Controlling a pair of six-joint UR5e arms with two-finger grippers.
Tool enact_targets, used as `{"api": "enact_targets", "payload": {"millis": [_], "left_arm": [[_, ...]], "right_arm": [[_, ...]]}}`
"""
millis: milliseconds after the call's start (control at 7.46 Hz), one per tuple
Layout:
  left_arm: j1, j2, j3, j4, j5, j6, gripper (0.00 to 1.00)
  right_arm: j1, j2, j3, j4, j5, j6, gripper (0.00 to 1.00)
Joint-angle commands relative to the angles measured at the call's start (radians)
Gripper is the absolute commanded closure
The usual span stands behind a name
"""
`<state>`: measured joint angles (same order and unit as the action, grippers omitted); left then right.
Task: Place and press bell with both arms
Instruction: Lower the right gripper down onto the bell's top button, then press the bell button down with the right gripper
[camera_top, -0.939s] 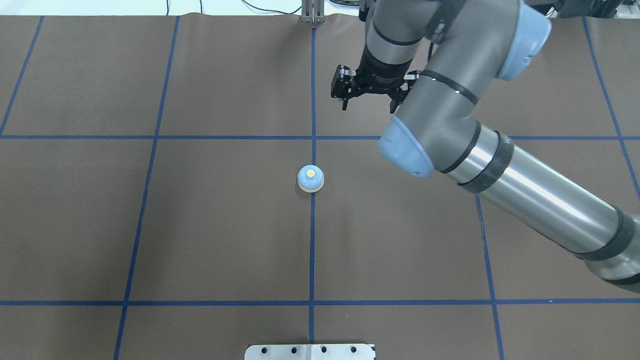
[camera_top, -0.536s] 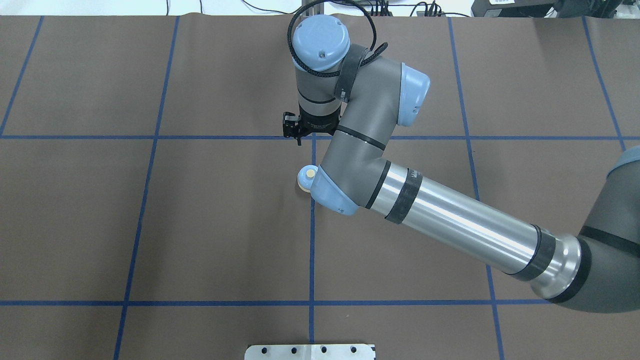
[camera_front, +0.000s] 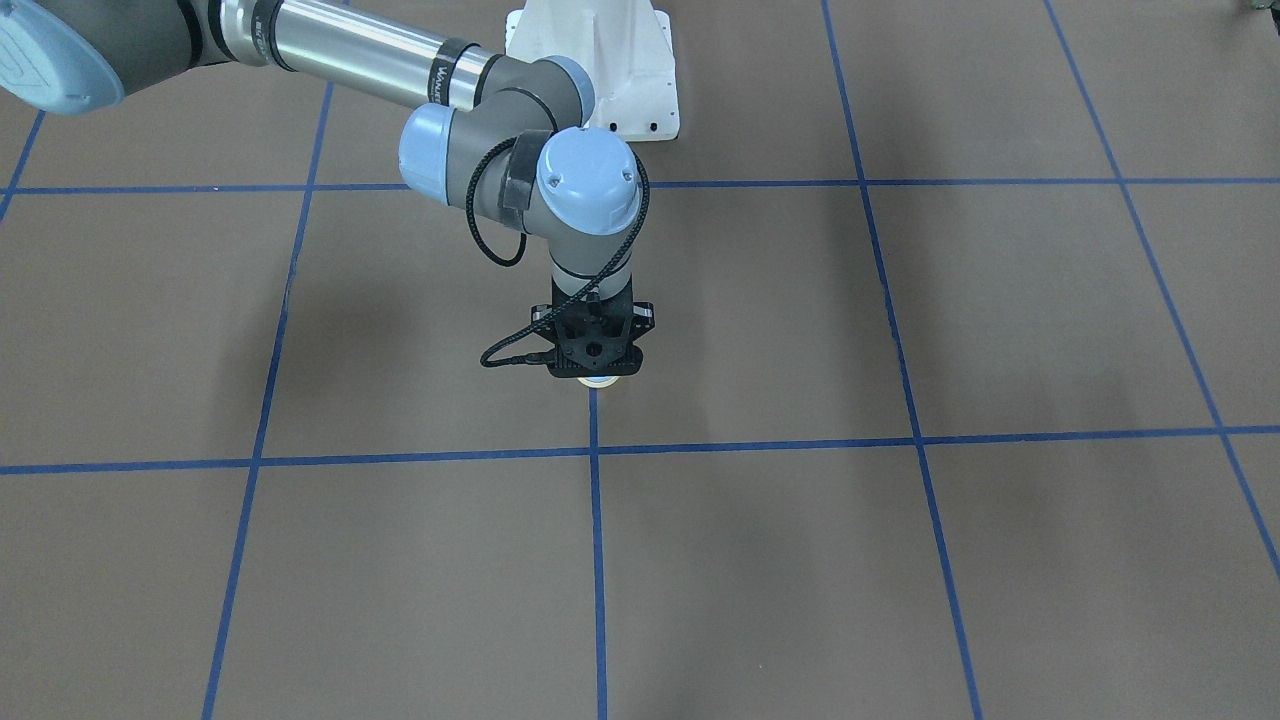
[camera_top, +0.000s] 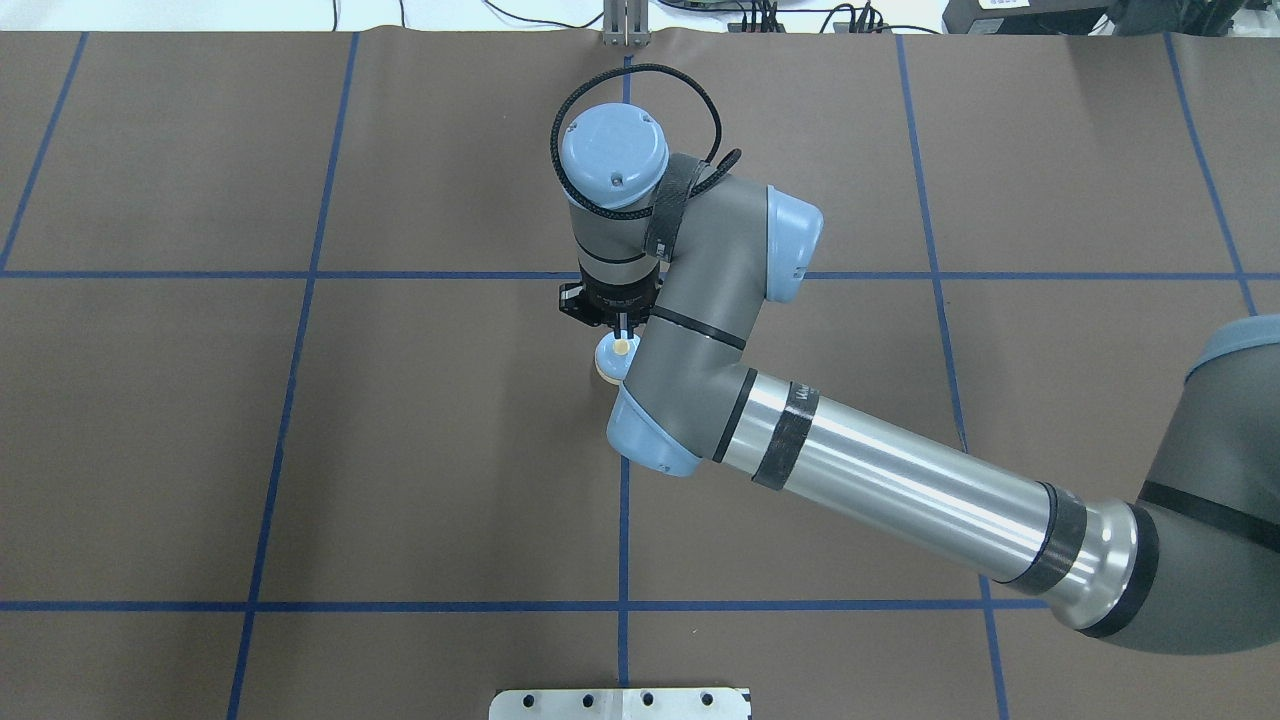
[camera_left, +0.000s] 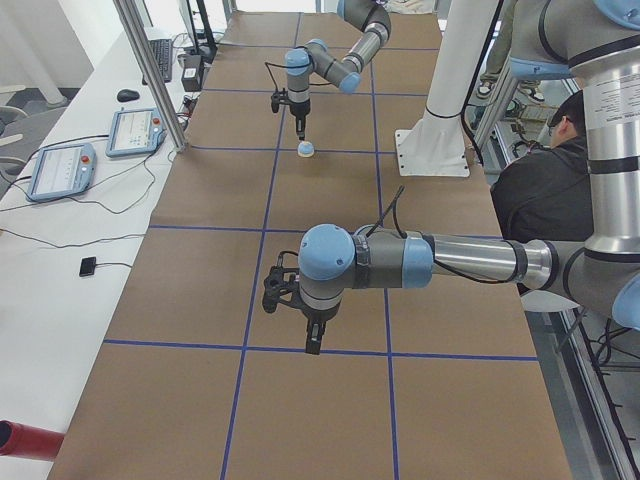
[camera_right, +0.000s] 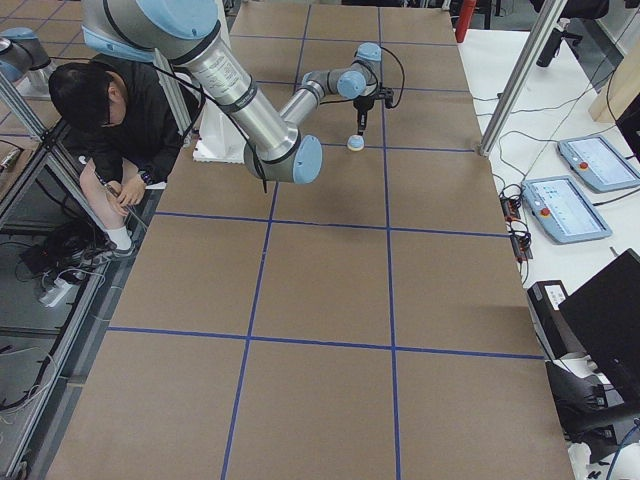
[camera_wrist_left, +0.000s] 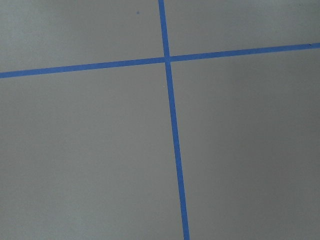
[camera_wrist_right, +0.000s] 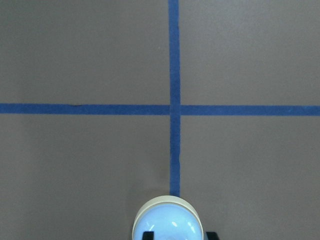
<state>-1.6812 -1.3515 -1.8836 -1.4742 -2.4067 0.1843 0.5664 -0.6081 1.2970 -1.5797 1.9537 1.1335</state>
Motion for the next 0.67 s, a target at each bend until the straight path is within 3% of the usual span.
{"api": "enact_targets", "payload": {"millis": [0,536], "left_arm": [[0.0,0.0,0.0,0.0,0.0,0.0,0.0],[0.0,0.0,0.0,0.0,0.0,0.0,0.0]], "right_arm": [[-0.016,-0.004,-0.001,-0.002,0.001,0.003,1.0],[-0.026,-0.012,-0.001,0.0,-0.004,0.006,1.0]]}}
